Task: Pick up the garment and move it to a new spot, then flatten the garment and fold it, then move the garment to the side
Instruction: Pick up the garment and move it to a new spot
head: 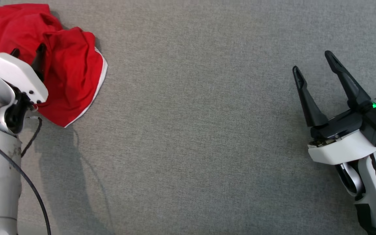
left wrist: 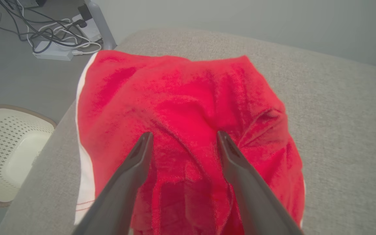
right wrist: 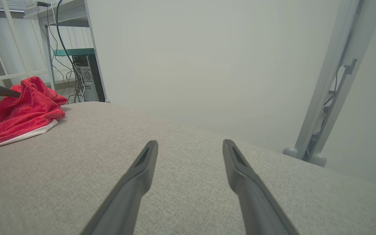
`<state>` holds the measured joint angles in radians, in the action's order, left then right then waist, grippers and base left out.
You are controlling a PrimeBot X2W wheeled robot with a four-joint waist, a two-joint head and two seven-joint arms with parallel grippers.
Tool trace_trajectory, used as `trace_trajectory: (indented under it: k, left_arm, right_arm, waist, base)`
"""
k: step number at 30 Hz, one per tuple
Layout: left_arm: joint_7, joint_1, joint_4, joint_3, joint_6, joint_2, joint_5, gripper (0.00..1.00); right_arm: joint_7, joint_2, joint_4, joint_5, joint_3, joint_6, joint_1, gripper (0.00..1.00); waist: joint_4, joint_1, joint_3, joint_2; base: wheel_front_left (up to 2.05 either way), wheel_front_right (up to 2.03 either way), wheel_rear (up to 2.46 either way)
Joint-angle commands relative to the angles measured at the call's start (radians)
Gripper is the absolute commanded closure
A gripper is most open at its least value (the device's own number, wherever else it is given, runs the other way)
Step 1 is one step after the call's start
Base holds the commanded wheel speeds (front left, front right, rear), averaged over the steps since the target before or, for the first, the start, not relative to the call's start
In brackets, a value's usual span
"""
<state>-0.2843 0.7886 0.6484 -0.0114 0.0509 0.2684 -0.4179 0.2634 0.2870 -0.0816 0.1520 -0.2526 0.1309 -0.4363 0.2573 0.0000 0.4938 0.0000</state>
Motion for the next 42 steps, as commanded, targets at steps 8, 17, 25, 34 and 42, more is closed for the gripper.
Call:
trace_trajectory:
  k: [8,17,25,34,42]
  left_arm:
    - [-0.139,0.142,0.131,0.011,-0.026,0.025,-0.017,0.00]
    - [-0.213,0.190,0.249,0.027,-0.019,0.033,-0.028,0.67]
    - [-0.178,0.211,0.309,0.031,-0.012,0.050,-0.029,1.00]
    - [-0.020,0.207,0.293,0.041,0.017,0.057,-0.021,1.00]
    - [0.192,0.158,0.232,0.044,0.047,0.029,-0.034,1.00]
  right_arm:
    - [0.002,0.028,0.002,0.034,-0.038,0.000,-0.005,0.00]
    - [0.001,0.033,-0.004,0.039,-0.044,0.000,-0.014,0.00]
    - [0.001,0.026,-0.010,0.044,-0.023,0.000,0.004,0.00]
    - [0.001,-0.004,-0.024,0.050,-0.005,0.000,0.012,0.00]
    - [0.001,-0.037,-0.052,0.046,0.057,0.000,0.073,0.00]
  waist:
    - [-0.039,0.0000,0.073,0.0000]
    - [-0.066,0.0000,0.102,0.0000]
    - [-0.075,0.0000,0.090,0.0000]
    - [-0.071,0.0000,-0.004,0.0000]
    - [-0.067,0.0000,-0.152,0.0000]
  base:
    - [0.00,0.00,0.00]
    - [0.00,0.00,0.00]
    - [0.00,0.00,0.00]
    - [0.00,0.00,0.00]
    - [0.00,0.00,0.00]
